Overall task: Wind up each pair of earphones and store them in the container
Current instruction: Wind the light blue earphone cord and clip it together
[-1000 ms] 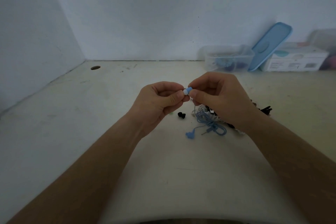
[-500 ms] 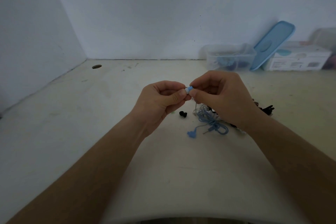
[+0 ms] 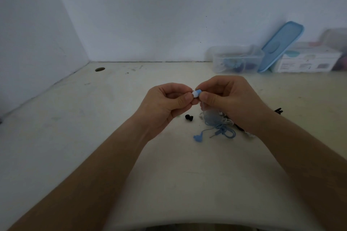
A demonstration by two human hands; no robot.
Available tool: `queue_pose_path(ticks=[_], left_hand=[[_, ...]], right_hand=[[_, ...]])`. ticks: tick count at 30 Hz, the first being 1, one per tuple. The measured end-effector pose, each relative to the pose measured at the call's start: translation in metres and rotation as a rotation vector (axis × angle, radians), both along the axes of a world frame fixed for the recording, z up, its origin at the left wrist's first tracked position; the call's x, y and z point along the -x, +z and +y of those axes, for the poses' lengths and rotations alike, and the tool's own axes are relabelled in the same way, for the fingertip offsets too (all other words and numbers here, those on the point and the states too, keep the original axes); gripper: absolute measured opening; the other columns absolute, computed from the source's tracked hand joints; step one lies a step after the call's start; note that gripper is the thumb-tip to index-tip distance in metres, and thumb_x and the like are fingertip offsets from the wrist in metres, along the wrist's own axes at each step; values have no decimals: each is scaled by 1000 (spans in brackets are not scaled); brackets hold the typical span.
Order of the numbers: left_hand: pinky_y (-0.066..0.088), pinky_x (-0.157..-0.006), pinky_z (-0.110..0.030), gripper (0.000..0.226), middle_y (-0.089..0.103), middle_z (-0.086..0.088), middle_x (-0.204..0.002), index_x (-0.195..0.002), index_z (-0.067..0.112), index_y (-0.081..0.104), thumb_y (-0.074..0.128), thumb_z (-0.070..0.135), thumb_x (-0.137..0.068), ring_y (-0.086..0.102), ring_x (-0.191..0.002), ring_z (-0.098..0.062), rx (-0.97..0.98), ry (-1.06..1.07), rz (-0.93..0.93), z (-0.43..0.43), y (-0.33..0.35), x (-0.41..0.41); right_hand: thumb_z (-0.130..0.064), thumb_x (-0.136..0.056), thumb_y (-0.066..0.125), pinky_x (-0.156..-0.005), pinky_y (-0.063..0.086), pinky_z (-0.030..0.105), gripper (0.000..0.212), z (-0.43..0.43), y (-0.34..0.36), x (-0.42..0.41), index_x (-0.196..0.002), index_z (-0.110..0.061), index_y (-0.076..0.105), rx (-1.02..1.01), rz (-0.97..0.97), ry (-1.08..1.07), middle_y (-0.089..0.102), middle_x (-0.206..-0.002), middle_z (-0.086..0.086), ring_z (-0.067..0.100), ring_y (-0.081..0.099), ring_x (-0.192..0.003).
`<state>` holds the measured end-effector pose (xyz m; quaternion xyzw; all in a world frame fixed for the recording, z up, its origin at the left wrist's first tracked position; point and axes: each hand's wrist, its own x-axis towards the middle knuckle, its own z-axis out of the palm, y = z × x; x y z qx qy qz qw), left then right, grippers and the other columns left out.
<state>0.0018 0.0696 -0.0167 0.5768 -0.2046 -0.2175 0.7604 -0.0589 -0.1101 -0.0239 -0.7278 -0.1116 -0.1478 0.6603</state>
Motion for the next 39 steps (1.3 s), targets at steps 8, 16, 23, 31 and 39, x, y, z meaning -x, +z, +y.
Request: queue_pose_path(ticks=[8, 16, 23, 31, 39], left_hand=[[58, -69, -22, 22, 75, -11, -81, -89, 5, 69, 73, 13, -68, 73, -76, -18, -75, 30, -123, 0, -1, 0], [58, -74, -25, 11, 75, -11, -86, -98, 6, 71, 67, 4, -89, 73, -79, -20, -147, 139, -278, -3, -2, 2], [58, -74, -24, 17, 76, -13, -87, -101, 1, 72, 72, 6, -85, 74, -80, -21, -151, 182, -329, -4, -1, 5], [56, -71, -21, 14, 77, -11, -82, -98, 2, 74, 73, 6, -85, 75, -77, -20, -143, 187, -348, -3, -1, 5], [56, -69, -21, 18, 77, -9, -81, -100, 0, 73, 75, 6, -83, 75, -76, -19, -158, 184, -366, -3, -1, 5]], right_hand=[[-1, -87, 67, -67, 56, 24, 11, -1, -1, 0, -96, -4, 72, -43, 72, -1, 75, -80, 13, 18, 69, -68], [-1, -86, 71, -68, 58, 24, 11, 2, 0, -1, -97, 0, 71, -16, 5, -133, 76, -82, 10, 19, 71, -70], [0, -86, 71, -68, 58, 24, 13, 2, 1, 0, -99, 2, 70, -11, -5, -141, 75, -84, 14, 20, 72, -71], [3, -87, 69, -68, 58, 26, 12, 1, -1, -1, -98, 3, 70, -47, 25, -110, 74, -79, 14, 19, 70, -68], [1, -88, 68, -70, 60, 29, 10, 0, 0, -1, -97, -1, 71, -29, 39, -91, 74, -77, 12, 20, 70, -69]])
